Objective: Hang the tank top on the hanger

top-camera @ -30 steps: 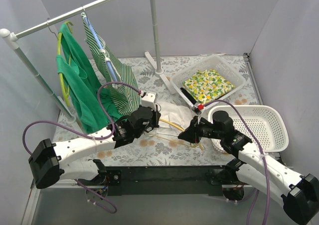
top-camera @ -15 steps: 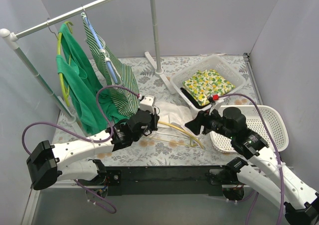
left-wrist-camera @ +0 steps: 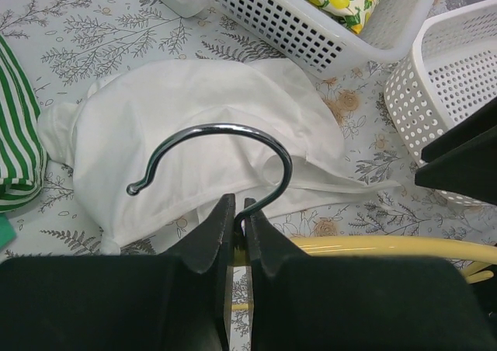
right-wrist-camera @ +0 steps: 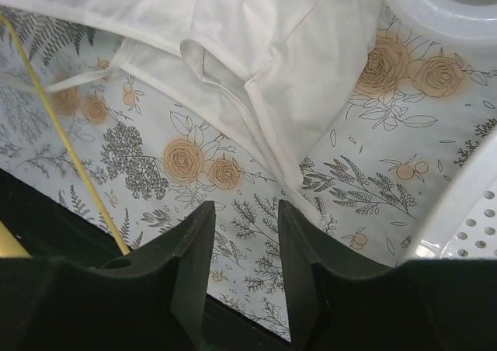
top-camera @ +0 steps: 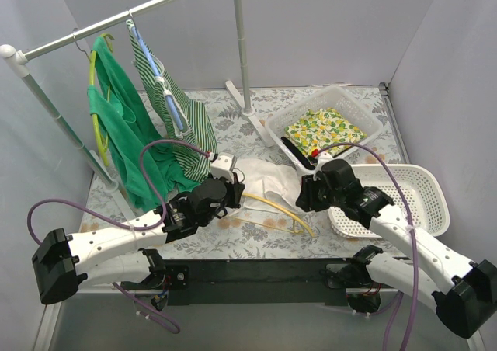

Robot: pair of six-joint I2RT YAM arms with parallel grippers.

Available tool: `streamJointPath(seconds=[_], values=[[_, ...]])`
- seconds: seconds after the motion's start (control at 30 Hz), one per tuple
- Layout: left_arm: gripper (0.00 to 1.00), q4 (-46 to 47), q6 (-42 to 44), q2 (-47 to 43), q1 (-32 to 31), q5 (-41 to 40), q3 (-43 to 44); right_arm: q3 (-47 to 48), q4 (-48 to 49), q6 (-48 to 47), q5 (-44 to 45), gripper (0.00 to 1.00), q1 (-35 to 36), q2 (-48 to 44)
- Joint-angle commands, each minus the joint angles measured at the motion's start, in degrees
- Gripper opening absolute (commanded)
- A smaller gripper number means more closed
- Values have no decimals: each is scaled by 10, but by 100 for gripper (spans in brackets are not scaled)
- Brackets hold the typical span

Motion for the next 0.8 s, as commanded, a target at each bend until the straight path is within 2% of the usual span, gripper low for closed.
streamJointPath(seconds=[0.0, 0.17, 0.27, 0.6, 0.77], values=[[0, 17, 4, -25, -4, -4, -3, 21, -3, -59, -45, 47, -2, 46], [0, 18, 2, -31, -5, -3, -7, 28, 17, -94, -74, 52, -2, 113], [0, 18, 2, -30, -6, -3, -7, 37, 20, -118, -89, 51, -1, 147], [0, 16, 1, -30, -7, -3, -6, 39, 3, -116, -5, 52, 0, 184], [0, 14, -2, -30, -7, -3, -8, 36, -2, -103, 0, 52, 0, 190]])
